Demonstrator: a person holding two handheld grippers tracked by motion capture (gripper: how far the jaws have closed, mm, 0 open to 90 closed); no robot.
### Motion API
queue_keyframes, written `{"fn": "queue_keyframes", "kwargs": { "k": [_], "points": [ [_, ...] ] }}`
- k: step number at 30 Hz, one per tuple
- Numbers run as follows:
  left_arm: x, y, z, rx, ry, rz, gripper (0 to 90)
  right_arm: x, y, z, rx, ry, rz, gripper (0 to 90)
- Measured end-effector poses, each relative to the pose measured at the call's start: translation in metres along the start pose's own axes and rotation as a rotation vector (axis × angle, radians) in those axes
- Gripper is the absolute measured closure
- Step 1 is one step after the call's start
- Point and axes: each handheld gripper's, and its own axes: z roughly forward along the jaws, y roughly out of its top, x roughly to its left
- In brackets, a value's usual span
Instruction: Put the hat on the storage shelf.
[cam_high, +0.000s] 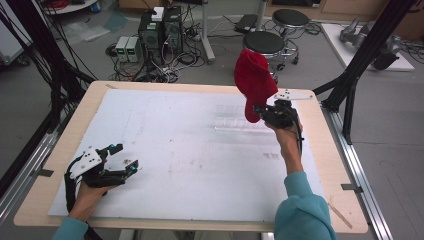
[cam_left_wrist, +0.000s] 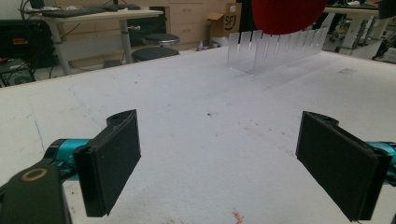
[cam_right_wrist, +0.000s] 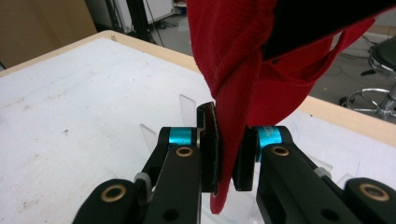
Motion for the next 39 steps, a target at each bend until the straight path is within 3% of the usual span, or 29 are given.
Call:
{"fn": "queue_keyframes", "kwargs": {
  "k": [8,14,20,25,28,32,39],
  "points": [
    [0.000,0.000,0.000,-0.001,0.009,-0.018,14.1,-0.003,-0.005,0.011,0.035,0.004,0.010,84.1],
    [0.000,0.000,0.000,-0.007,0.018,-0.017,14.1,-0.005,-0.012,0.012,0.023,0.003,0.033,84.1],
    [0.001,-0.003,-0.005,-0.059,0.029,-0.040,14.6,-0.002,-0.017,0.013,0.021,-0.005,0.028,84.1],
    [0.000,-0.003,-0.006,-0.061,0.037,-0.024,14.6,-0.001,-0.018,0.013,0.018,-0.014,0.023,84.1],
    [0.000,-0.003,-0.007,-0.076,0.048,-0.024,14.6,0.000,-0.022,0.014,0.040,-0.015,0.028,84.0],
    [-0.002,-0.005,-0.009,-0.103,0.063,-0.019,14.6,0.000,-0.028,0.015,0.026,-0.014,0.031,84.0],
    [-0.006,-0.006,-0.012,-0.130,0.089,0.017,14.6,0.001,-0.035,0.015,0.030,-0.013,0.018,83.8]
  ]
}}
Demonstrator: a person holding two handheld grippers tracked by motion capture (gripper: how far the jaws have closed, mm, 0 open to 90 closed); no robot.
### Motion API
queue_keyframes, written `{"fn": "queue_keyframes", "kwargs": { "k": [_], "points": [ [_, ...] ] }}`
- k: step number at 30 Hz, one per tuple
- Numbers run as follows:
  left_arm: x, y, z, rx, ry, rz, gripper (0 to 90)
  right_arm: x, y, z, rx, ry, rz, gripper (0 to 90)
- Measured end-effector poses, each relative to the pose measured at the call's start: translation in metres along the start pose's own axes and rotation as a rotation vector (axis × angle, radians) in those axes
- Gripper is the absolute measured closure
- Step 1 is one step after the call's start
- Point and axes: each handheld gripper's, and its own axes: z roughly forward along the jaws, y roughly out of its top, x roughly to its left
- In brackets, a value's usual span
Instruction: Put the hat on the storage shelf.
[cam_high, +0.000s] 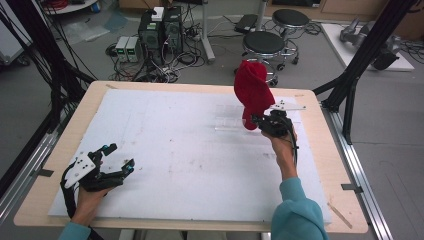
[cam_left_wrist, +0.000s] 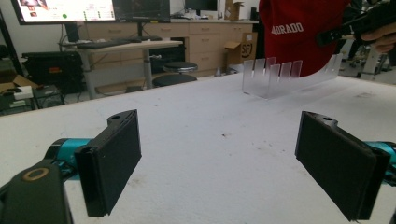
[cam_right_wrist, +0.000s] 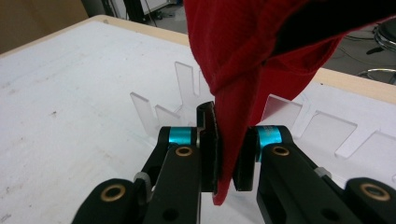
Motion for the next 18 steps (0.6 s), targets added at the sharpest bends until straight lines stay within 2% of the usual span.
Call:
{"fn": "queue_keyframes", "kwargs": {
  "k": [3,8,13,15,18],
  "points": [
    [0.001,0.000,0.000,-0.003,0.007,-0.012,14.5,0.003,-0.002,0.001,0.032,-0.012,-0.014,80.5],
    [0.001,0.000,-0.001,-0.011,0.006,-0.009,14.5,0.005,-0.002,0.000,0.034,-0.024,-0.009,76.2],
    [0.001,-0.001,-0.003,-0.027,0.007,-0.009,14.5,0.007,0.000,-0.009,0.030,-0.039,-0.017,58.5],
    [0.001,-0.001,-0.003,-0.026,0.007,-0.010,14.5,0.008,0.000,-0.012,0.041,-0.055,-0.021,47.1],
    [0.001,-0.001,-0.002,-0.027,0.009,-0.009,14.5,0.009,-0.001,-0.017,0.080,-0.052,-0.003,40.2]
  ]
}}
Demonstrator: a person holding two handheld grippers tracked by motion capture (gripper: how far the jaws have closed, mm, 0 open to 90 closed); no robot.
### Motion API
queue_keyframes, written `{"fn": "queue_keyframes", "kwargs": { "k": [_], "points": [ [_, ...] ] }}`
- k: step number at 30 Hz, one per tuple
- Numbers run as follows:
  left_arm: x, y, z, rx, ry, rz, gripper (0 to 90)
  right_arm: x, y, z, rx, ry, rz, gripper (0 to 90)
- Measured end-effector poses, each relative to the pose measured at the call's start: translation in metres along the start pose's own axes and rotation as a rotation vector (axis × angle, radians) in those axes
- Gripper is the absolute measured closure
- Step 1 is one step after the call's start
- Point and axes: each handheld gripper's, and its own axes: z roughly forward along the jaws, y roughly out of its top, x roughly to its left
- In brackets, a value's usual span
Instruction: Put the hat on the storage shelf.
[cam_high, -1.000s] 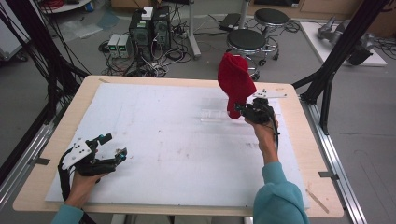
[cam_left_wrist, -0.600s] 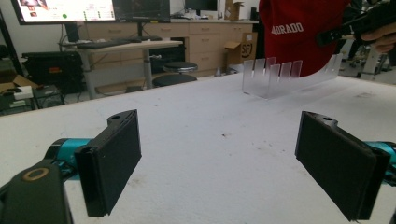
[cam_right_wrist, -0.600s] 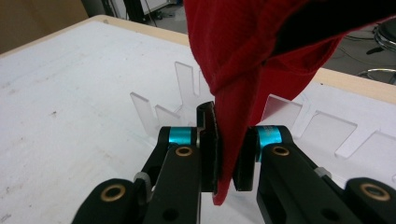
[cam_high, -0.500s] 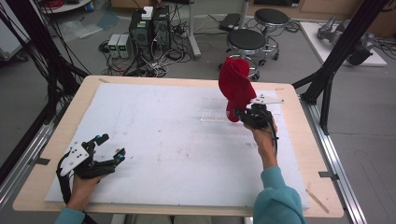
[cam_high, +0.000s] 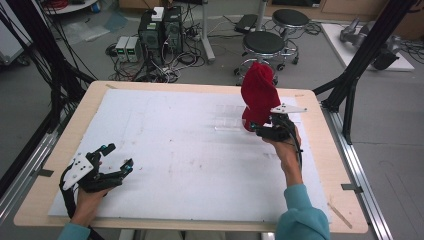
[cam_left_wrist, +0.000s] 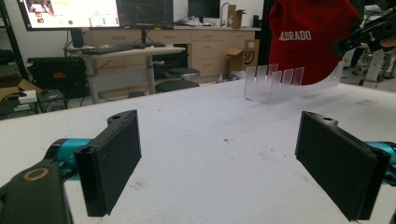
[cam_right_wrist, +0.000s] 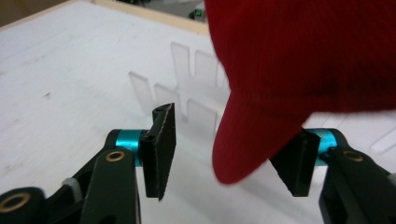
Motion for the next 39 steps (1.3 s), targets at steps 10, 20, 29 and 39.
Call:
{"fn": "queue_keyframes", "kwargs": {
  "k": [10,20,29,39],
  "points": [
    [0.000,0.000,0.000,-0.003,0.007,-0.008,14.6,0.011,-0.011,-0.034,-0.008,-0.001,-0.046,22.7],
    [0.000,0.000,0.000,-0.003,0.009,-0.008,14.5,0.041,-0.030,-0.079,-0.105,0.070,-0.087,12.0],
    [-0.001,0.000,0.000,-0.001,0.009,0.002,14.5,0.060,-0.089,-0.089,-0.243,0.033,-0.097,12.0],
    [-0.001,0.000,-0.001,-0.006,0.013,0.000,14.5,0.072,-0.128,-0.070,-0.380,-0.047,-0.120,12.0]
  ]
}}
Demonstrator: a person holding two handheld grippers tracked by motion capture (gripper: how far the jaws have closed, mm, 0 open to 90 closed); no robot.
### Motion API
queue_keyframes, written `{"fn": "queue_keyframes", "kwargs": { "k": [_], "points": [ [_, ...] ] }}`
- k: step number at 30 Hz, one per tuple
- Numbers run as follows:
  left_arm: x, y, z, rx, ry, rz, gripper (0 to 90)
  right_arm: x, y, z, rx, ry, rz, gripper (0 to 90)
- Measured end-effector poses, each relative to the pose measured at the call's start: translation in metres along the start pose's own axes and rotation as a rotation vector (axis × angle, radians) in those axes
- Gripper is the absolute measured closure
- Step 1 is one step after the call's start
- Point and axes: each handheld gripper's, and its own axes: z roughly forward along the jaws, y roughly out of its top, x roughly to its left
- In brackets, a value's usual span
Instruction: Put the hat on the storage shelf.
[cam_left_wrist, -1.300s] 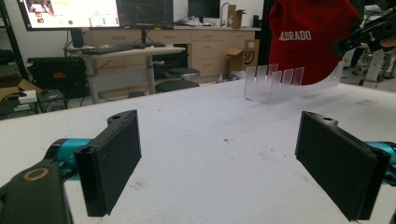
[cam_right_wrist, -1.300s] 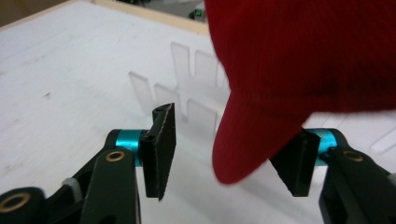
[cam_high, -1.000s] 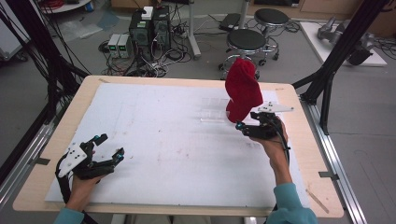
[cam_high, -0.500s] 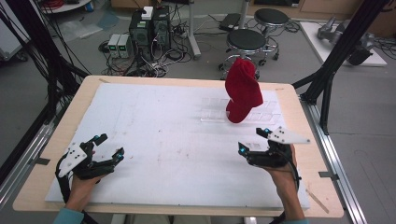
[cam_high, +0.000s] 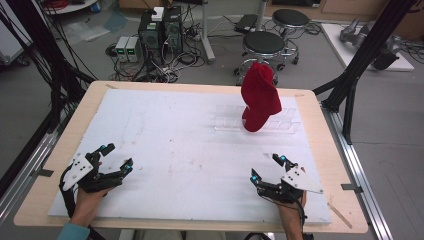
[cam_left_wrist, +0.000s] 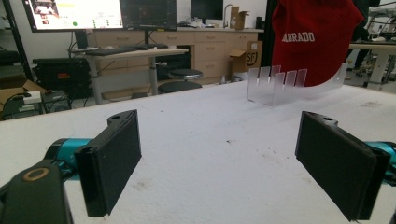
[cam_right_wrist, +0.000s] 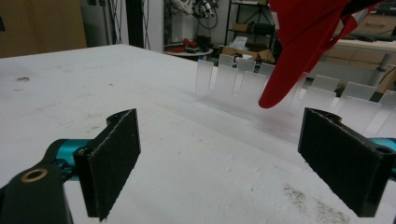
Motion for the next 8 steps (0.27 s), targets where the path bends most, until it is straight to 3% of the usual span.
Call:
{"fn": "queue_keyframes", "kwargs": {
  "k": [8],
  "points": [
    [0.0000,-0.0001,0.0000,-0.001,0.002,-0.001,14.5,-0.0016,-0.0057,-0.0002,-0.013,-0.018,0.041,12.0]
  ]
}}
